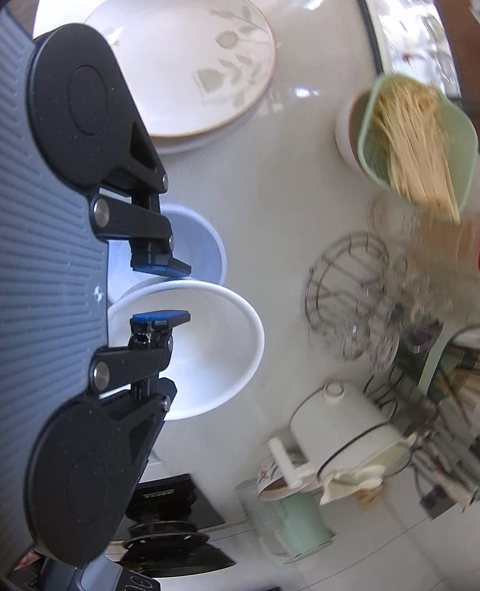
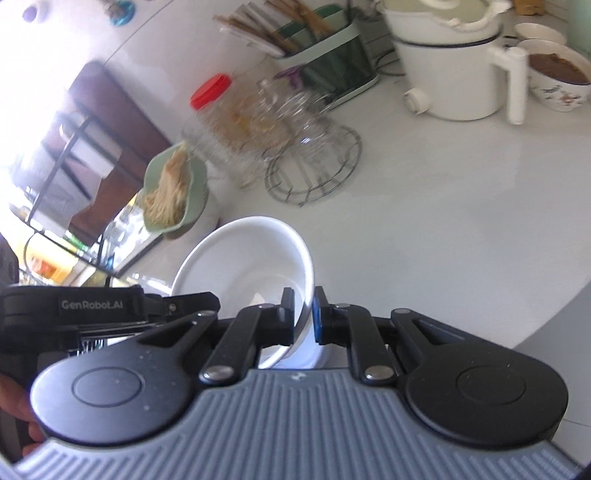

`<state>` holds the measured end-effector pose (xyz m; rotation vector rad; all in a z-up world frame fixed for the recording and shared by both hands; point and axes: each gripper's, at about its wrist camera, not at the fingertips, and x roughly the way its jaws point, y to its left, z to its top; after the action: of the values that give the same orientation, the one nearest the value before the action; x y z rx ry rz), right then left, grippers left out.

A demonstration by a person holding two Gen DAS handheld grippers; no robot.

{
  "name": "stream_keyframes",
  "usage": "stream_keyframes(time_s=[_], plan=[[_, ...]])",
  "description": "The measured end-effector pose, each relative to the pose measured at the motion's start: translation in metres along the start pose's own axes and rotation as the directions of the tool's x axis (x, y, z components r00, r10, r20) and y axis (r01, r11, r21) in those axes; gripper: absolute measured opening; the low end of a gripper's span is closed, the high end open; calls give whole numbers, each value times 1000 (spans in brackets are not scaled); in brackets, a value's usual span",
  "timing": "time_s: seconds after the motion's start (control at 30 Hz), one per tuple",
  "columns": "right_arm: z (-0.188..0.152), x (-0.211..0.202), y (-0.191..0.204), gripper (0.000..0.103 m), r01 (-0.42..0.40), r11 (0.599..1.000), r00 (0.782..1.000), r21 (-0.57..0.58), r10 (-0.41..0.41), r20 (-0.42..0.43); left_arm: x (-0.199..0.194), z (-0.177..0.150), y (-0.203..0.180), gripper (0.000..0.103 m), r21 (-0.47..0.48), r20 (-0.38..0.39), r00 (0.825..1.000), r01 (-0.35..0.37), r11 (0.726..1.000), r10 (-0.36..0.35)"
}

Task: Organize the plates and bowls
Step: 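Lift the ceramic bowl with both grippers and carry it over the plastic bowls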

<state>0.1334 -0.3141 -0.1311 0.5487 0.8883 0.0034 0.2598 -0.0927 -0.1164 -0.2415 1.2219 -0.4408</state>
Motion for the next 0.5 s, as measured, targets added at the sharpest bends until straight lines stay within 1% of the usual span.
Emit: stream_keyframes(time_s=[0.17, 0.33, 0.5], plan=[[-3, 19, 9, 14, -12, 1000, 998, -28, 10, -65, 8, -7, 22, 21, -41, -14, 1000, -14, 999, 13], [-9, 38, 15, 14, 12, 998, 995, -68, -18, -98, 21, -14, 33, 21, -37, -31, 999, -44, 998, 43], [-15, 52, 15, 14, 40, 996, 991, -84, -51, -125, 29, -16, 40, 21, -28, -55, 997, -48, 998, 46]])
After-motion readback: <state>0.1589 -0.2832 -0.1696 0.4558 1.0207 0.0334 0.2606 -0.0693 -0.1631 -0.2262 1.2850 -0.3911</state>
